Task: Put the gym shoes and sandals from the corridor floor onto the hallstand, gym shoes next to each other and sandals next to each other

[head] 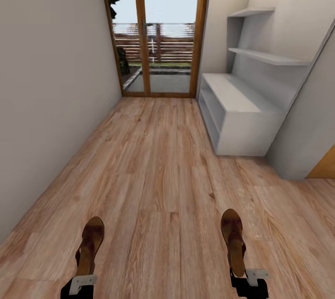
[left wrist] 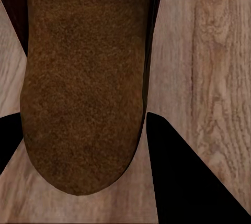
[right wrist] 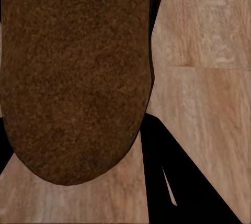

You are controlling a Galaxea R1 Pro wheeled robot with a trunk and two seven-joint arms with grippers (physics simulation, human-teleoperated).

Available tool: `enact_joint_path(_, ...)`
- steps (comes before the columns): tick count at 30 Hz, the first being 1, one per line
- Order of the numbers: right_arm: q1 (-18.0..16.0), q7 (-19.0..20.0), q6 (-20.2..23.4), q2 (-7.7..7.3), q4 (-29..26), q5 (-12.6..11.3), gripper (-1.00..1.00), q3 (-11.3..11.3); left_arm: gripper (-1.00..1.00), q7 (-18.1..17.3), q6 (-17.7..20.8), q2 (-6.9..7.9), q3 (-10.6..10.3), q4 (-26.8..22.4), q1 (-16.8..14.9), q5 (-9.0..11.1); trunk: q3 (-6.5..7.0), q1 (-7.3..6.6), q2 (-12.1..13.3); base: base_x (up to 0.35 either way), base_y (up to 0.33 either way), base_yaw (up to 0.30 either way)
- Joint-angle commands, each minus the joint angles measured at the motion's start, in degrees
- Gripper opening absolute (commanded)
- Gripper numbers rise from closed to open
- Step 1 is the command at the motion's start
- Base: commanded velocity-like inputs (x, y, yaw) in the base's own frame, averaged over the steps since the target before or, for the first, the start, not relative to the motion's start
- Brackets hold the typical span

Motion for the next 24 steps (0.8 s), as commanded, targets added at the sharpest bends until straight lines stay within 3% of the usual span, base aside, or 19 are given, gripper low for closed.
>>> enact_joint_path(1,-0.04,0.01,-0.15,0.03,0.02,0.25,-1.0,-0.37,-1.0,-0.25,-0.16,-0.03,0.53,0.04,-0.04,-0.54,-0.04,0.02,-0.02,0.326,0.136,0.0)
enact_joint_path(24,-0.04,-0.14,-0.15,0.03,0.08,0.23,-1.0,-0.34,-1.0,-0.25,-0.08,-0.03,0.53,0.04,-0.04,-0.53,-0.04,0.02,-0.02,0.319,0.145,0.0)
